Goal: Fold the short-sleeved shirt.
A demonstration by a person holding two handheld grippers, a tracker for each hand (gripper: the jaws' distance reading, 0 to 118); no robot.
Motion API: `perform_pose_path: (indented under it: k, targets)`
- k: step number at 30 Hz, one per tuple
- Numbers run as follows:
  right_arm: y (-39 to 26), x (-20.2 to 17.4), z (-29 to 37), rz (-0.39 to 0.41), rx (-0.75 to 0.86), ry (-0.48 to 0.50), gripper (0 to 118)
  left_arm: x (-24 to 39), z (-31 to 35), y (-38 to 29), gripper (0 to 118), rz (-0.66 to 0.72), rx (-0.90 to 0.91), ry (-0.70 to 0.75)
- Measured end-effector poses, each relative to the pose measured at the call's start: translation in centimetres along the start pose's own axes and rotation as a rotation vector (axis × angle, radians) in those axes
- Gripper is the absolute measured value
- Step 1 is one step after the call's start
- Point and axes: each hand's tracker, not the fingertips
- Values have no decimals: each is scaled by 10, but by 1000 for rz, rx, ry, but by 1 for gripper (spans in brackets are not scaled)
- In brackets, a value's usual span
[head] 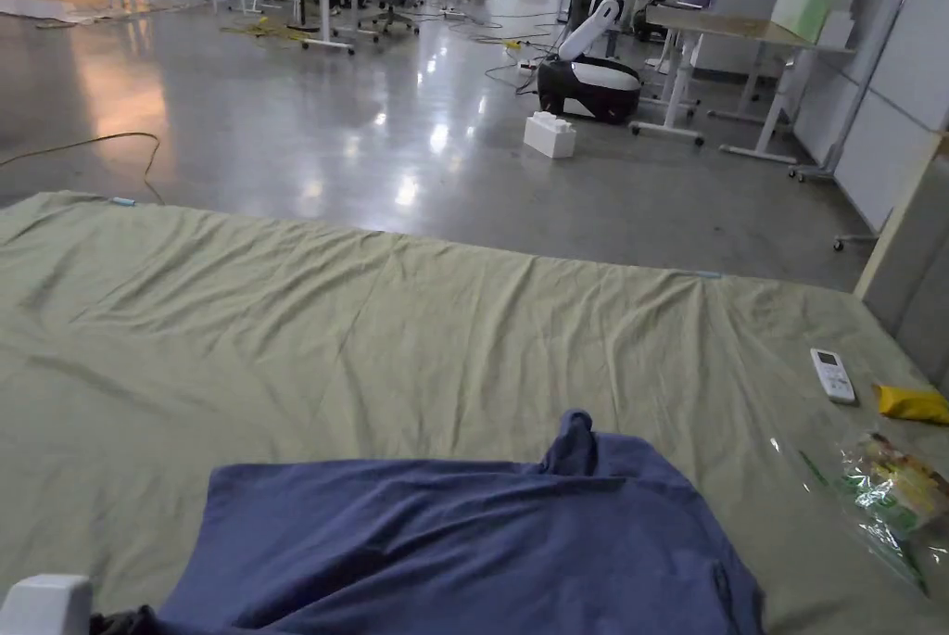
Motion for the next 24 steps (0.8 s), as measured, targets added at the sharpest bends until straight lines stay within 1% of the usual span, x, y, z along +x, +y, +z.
perform_pose_path:
  k: [2,4,6,8,9,12,13,14,15,16,17,18,19,22,24]
  targets:
    - [-13,-5,-8,-3,-66,22,6,3,-8,-12,10,0,-58,17]
    - [-25,-10,-21,-35,-173,66,6,4,-22,-18,10,-13,-113,22]
    - [-32,-16,-36,-9,-255,80,6,9,-35,-24,10,-26,-174,45]
    - [-38,-23,-46,-11,-271,77,6,11,-50,-27,10,-53,-226,68]
    - [-40,-26,-52,-1,-313,83,6,12,-56,-29,10,-67,-250,82]
    - [-43,-33,-62,-9,-338,91,8,20,-63,-31,12,-80,-284,88]
    - [-43,-34,-64,-12,-349,88,12,20,-65,-31,17,-79,-290,93]
    - [-42,-36,-65,-14,-350,84,20,21,-65,-32,22,-78,-288,99]
    - [-40,-37,-64,-17,-348,81,32,21,-62,-30,32,-78,-280,109]
    - [-37,-37,-64,-24,-342,79,50,20,-59,-28,48,-75,-267,119]
    - [-34,-38,-63,-34,-331,78,64,20,-56,-24,62,-66,-246,123]
    - [-30,-38,-63,-44,-315,76,75,18,-53,-20,71,-51,-220,119]
    - [-25,-39,-63,-62,-280,80,81,18,-49,-14,74,-33,-184,109]
    - [-5,-41,-59,-110,-155,114,82,22,-38,5,74,1,-64,60]
    - [12,-45,-57,-130,-71,123,82,29,-34,18,74,-4,16,48]
